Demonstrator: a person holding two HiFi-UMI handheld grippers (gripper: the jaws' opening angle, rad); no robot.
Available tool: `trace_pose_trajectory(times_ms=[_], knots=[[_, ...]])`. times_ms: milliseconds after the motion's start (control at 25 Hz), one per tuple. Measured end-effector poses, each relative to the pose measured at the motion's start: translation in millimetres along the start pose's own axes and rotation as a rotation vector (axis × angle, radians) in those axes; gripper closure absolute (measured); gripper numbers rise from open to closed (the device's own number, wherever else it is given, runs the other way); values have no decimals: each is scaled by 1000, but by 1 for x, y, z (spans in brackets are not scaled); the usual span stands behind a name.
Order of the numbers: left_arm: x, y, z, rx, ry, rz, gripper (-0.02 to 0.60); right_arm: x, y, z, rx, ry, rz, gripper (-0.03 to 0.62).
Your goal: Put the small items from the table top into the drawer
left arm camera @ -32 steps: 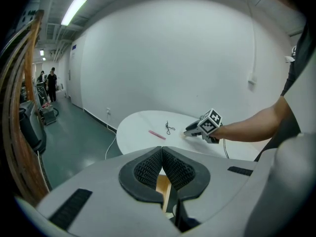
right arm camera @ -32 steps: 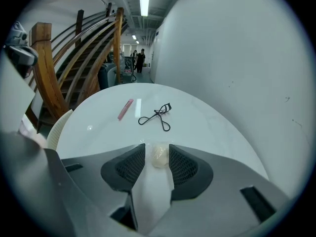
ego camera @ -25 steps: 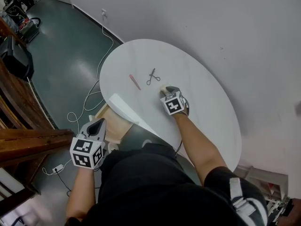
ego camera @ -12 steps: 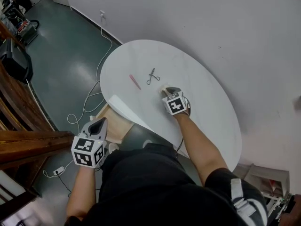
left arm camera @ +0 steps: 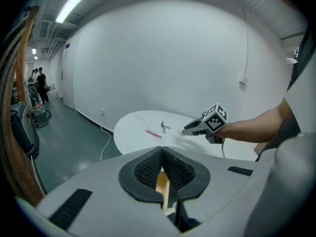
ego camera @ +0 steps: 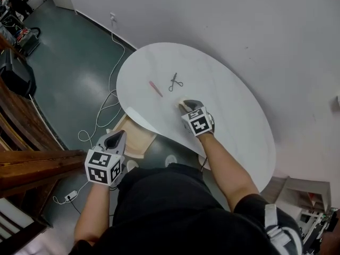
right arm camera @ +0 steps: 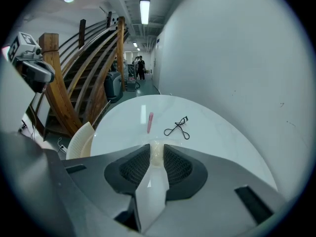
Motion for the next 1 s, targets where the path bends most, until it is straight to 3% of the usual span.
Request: trace_pose_trajectory(times_ms=[360,600,800,1000], knots=[[-9,4,-21,-32,-14,-8,565,12,7,-74,72,0,51,508],[-22,7,-39,-36,-6,-24,565,18,-7,-144,207,46,63,510],[-36,13,-56,-13,24,-36,566,14,-35,-203,345,137,6,508],[-54,18,-69,15,61,-61,565,-2,-73,-230,421,214,-91,508]])
Point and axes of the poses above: the fingertips, and each gripper's own axes: y backward along the fingers, z to its right, x out of its top, the point moved 6 cm from there along y, backward along the fingers, and after that the axes turned 11 degrees about x, right-handed, at the moved point
